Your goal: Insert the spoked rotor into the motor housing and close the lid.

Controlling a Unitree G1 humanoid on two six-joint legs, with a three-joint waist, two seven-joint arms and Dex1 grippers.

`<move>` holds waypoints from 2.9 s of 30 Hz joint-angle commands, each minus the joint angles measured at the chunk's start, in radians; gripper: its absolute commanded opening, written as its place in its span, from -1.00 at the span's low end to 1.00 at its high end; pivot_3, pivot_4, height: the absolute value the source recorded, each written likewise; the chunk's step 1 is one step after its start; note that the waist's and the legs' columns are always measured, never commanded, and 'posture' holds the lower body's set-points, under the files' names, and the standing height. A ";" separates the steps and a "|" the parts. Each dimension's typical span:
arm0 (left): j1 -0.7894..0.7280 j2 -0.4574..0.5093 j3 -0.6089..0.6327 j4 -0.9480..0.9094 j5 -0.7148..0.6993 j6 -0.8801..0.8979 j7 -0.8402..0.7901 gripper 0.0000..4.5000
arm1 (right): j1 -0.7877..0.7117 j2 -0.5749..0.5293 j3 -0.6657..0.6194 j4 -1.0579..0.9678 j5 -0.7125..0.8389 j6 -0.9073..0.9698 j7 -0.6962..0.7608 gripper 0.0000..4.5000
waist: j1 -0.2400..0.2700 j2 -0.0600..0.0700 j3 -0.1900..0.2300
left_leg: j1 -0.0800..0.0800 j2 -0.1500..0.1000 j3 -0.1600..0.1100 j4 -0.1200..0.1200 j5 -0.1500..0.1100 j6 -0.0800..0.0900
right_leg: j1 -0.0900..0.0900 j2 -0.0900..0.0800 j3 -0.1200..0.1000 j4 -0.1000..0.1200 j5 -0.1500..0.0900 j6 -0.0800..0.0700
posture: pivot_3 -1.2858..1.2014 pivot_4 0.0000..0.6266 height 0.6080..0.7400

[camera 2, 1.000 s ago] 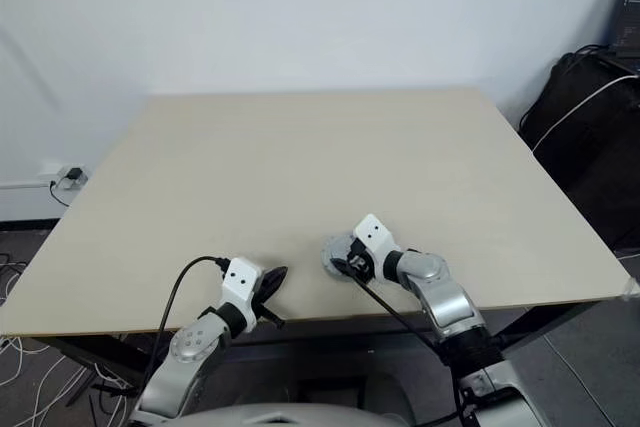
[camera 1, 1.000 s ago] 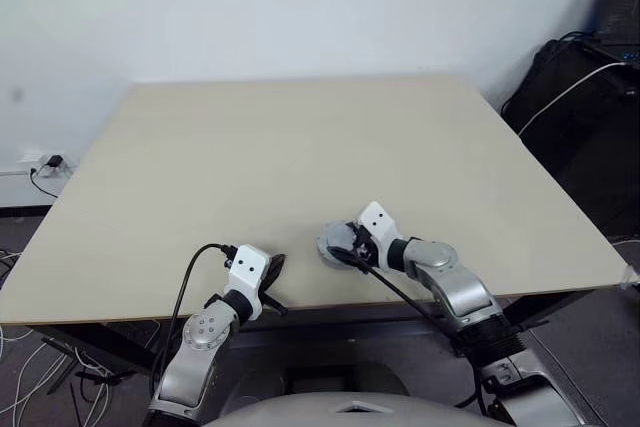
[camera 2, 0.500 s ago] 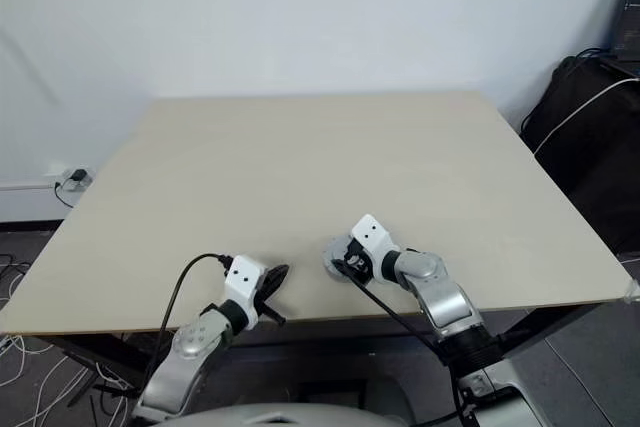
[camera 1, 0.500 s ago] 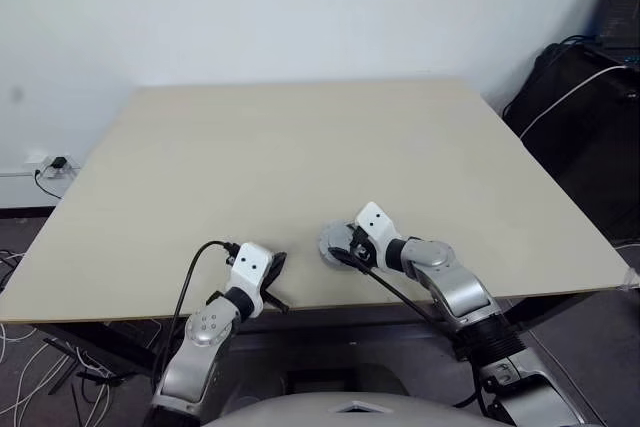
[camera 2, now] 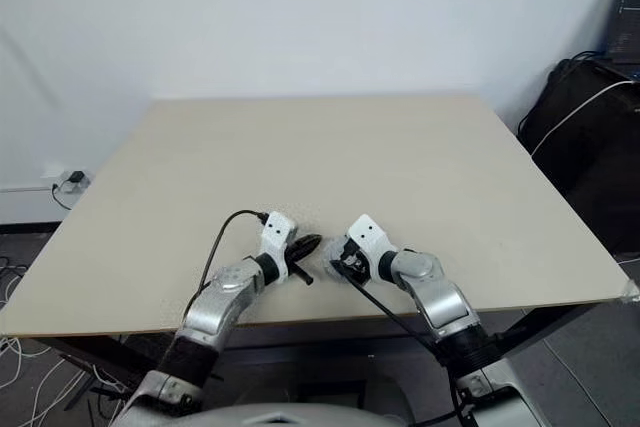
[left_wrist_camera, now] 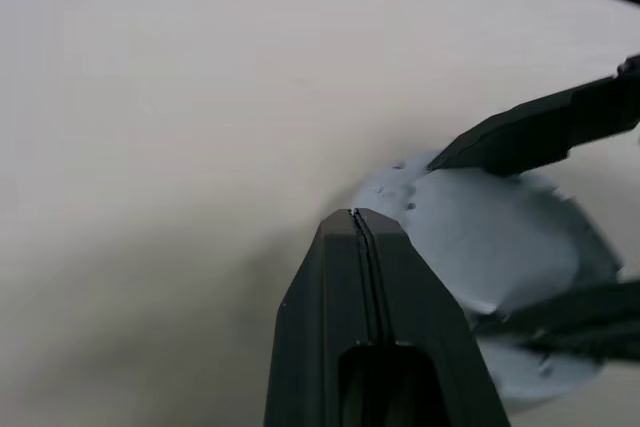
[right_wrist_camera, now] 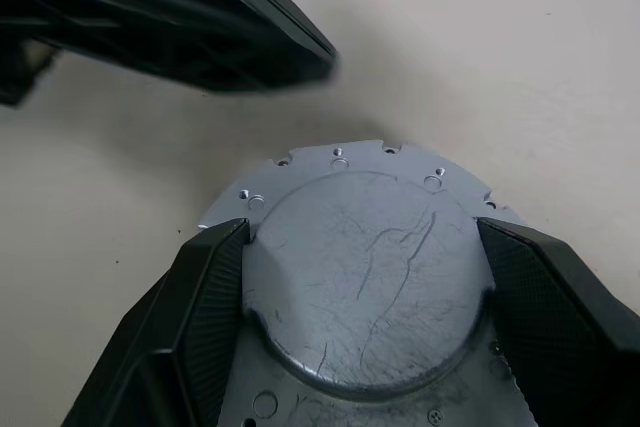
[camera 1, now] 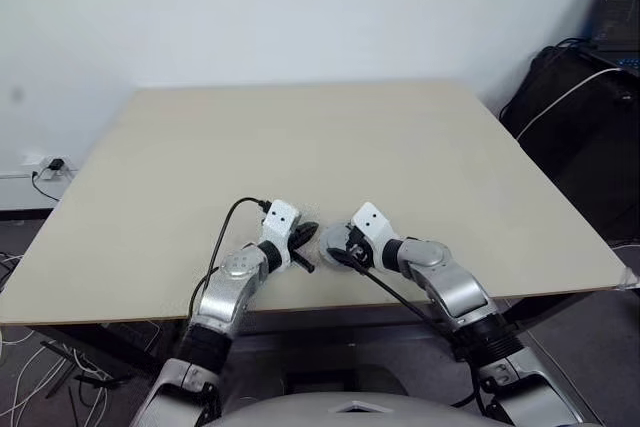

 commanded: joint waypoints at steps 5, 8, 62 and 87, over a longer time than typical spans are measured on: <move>-0.103 -0.009 -0.002 0.048 -0.031 0.161 -0.030 -1.00 | 0.016 -0.010 0.002 0.004 -0.025 0.036 -0.022 0.44 | -0.003 0.000 0.000 | -0.001 0.000 0.000 0.000 0.000 0.000 | 0.000 0.001 0.000 0.000 0.000 0.000 | 0.03 -1.00 1.00; -0.119 -0.007 -0.021 0.066 -0.006 0.201 -0.014 -1.00 | 0.018 -0.010 -0.002 0.003 -0.024 0.037 -0.026 0.44 | -0.003 0.000 0.000 | -0.001 0.000 0.000 0.000 0.000 0.000 | 0.000 0.001 0.000 -0.001 0.000 0.000 | 0.03 -1.00 1.00; -0.065 0.001 -0.084 0.003 -0.005 0.309 -0.093 -1.00 | 0.268 0.000 -0.373 -0.430 0.337 0.251 -0.114 0.99 | 0.018 -0.001 -0.001 | -0.010 -0.003 -0.004 0.000 -0.005 0.004 | -0.005 -0.006 0.001 -0.005 -0.004 0.006 | 0.03 -1.00 1.00; -0.033 0.042 0.012 -0.128 -0.088 0.310 -0.072 -1.00 | 0.285 -0.043 -0.356 -0.428 0.343 0.266 -0.109 0.99 | 0.017 0.000 0.002 | -0.016 -0.004 -0.003 0.000 -0.004 0.004 | -0.010 -0.006 0.002 -0.004 -0.004 0.006 | 0.03 -1.00 1.00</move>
